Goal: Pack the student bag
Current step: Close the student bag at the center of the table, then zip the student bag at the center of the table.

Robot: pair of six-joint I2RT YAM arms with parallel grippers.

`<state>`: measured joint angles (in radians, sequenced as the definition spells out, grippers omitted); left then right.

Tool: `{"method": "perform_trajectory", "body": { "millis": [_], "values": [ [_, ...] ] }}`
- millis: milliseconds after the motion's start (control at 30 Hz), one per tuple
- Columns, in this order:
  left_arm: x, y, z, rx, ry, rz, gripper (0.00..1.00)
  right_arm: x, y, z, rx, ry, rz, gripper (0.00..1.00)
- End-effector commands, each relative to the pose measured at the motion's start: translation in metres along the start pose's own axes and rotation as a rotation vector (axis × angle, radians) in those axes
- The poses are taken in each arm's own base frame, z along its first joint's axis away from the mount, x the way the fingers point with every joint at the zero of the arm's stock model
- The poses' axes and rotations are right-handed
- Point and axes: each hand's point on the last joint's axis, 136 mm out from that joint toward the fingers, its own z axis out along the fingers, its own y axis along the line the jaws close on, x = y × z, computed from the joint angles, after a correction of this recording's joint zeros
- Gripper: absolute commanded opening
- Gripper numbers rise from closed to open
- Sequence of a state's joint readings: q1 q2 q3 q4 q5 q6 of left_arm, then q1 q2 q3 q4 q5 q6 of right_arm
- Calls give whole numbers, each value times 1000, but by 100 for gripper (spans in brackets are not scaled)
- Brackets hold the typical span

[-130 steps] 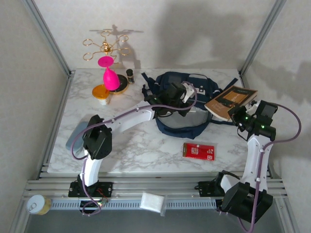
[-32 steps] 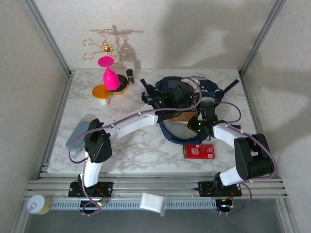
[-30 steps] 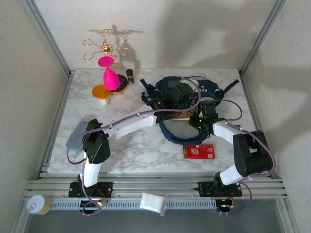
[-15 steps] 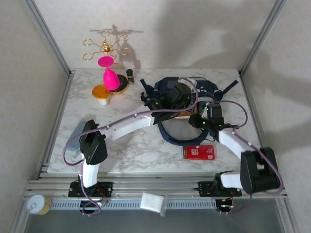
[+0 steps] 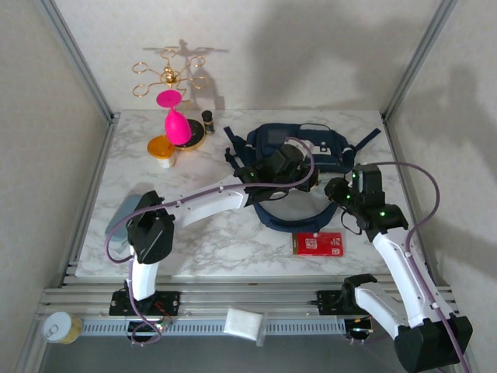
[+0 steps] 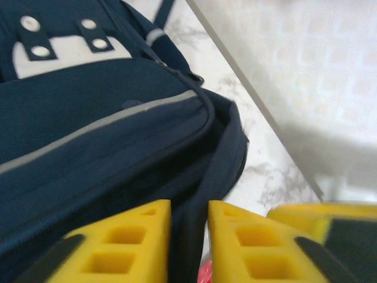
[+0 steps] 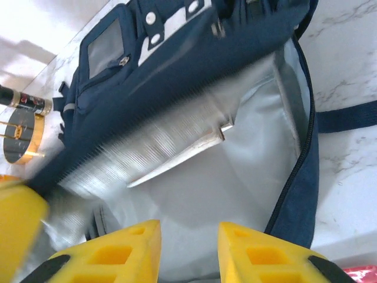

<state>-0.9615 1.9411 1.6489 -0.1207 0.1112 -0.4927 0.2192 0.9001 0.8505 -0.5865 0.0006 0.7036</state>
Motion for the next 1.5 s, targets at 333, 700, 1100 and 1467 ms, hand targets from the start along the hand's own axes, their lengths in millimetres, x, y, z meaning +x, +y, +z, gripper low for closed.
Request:
{"method": "perform_trajectory", "body": {
  "millis": [333, 700, 1100, 1467],
  "values": [
    [-30, 137, -75, -202, -125, -289, 69, 48, -13, 38, 12, 202, 50, 51],
    [-5, 259, -8, -439, -40, -426, 71, 66, -48, 65, 133, 226, 55, 62],
    [7, 322, 33, -456, -38, -535, 60, 80, -64, 88, 143, 261, 62, 57],
    [7, 314, 43, -361, -76, -590, 13, 55, -60, 106, 92, 204, 65, 37]
  ]
}}
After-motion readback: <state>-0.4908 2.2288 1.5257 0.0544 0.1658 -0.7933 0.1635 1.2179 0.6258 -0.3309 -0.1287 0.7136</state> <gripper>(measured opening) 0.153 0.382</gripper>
